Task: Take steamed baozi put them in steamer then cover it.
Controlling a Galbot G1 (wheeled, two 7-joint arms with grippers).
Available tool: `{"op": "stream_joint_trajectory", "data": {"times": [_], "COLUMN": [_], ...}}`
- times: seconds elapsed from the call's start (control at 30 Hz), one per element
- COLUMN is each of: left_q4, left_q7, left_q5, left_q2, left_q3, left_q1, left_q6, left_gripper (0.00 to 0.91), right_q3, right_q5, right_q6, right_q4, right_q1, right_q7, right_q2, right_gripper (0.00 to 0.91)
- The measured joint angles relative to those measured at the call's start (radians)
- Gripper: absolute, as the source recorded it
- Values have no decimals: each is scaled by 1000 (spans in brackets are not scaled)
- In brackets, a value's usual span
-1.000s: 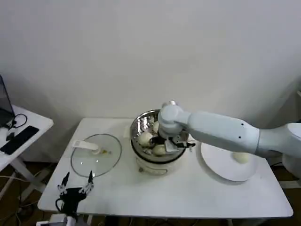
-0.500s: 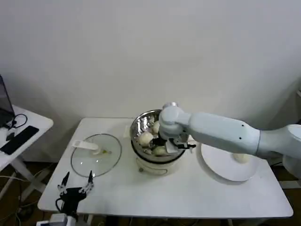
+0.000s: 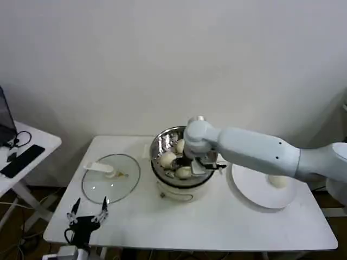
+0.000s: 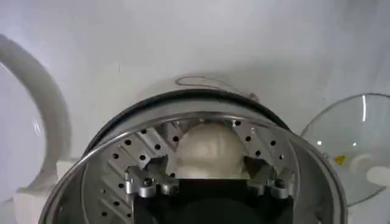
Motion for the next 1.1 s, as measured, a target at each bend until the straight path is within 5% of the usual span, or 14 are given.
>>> {"op": "stream_joint_trajectory", "data": {"times": [0.5, 1.1], "left_q4": [-2, -16], "left_q7": [0, 12], "left_q5": [1, 6], "left_q2": [0, 10], "left_q3": [3, 19], "left_q1": [6, -6], "left_q6": [-2, 2], "left_gripper": [907, 907], "right_q3": [17, -197], "right_q5": [96, 663], "right_q6": [-23, -392], "right_q4": [14, -148], "right_q1": [75, 337], "right_q7": [-13, -35], "right_q2": [-43, -335], "right_gripper": [907, 907]}}
